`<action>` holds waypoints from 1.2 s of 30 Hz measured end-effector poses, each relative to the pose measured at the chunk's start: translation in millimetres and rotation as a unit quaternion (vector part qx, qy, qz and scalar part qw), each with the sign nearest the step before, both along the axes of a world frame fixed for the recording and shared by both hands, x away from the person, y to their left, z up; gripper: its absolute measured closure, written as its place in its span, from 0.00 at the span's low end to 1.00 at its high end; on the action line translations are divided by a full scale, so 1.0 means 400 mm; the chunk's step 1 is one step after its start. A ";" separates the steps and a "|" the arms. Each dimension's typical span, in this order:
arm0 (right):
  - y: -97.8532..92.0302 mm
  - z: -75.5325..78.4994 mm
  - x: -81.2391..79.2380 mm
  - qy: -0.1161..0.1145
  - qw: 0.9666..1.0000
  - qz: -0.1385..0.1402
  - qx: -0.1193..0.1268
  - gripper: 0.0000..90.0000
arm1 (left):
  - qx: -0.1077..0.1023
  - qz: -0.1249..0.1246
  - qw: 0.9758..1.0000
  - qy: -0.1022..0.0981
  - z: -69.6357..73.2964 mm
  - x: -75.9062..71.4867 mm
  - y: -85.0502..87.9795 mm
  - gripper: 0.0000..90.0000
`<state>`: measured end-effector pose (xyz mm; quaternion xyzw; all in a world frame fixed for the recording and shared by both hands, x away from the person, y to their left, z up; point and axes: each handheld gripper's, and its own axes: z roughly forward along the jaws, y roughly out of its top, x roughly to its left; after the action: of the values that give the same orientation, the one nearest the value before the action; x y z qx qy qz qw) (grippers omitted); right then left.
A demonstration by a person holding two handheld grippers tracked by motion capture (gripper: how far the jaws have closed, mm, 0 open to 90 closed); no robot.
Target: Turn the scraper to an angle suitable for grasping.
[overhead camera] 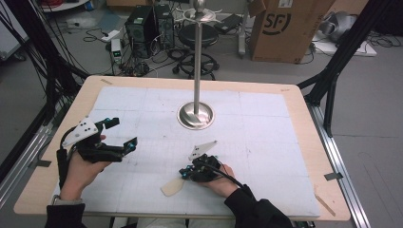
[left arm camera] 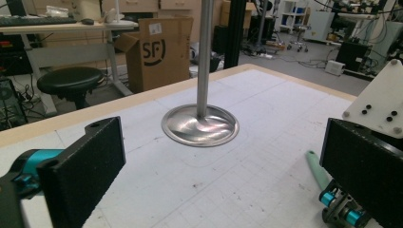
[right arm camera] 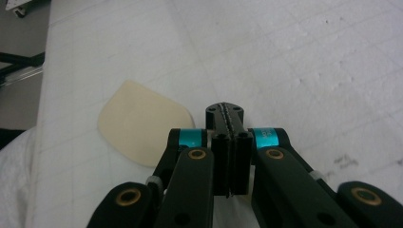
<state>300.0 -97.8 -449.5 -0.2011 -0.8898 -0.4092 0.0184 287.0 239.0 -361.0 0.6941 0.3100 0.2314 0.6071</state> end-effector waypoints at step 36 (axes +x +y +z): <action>-0.274 0.016 0.002 -0.015 0.993 -0.107 -0.036 1.00 | 0.021 -0.031 0.999 0.008 -0.009 0.024 -0.062 0.02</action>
<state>301.0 -207.3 -443.0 -0.2898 -0.8772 -0.3799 -0.0463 296.5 214.2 -364.5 0.7176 0.2882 0.2132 0.5972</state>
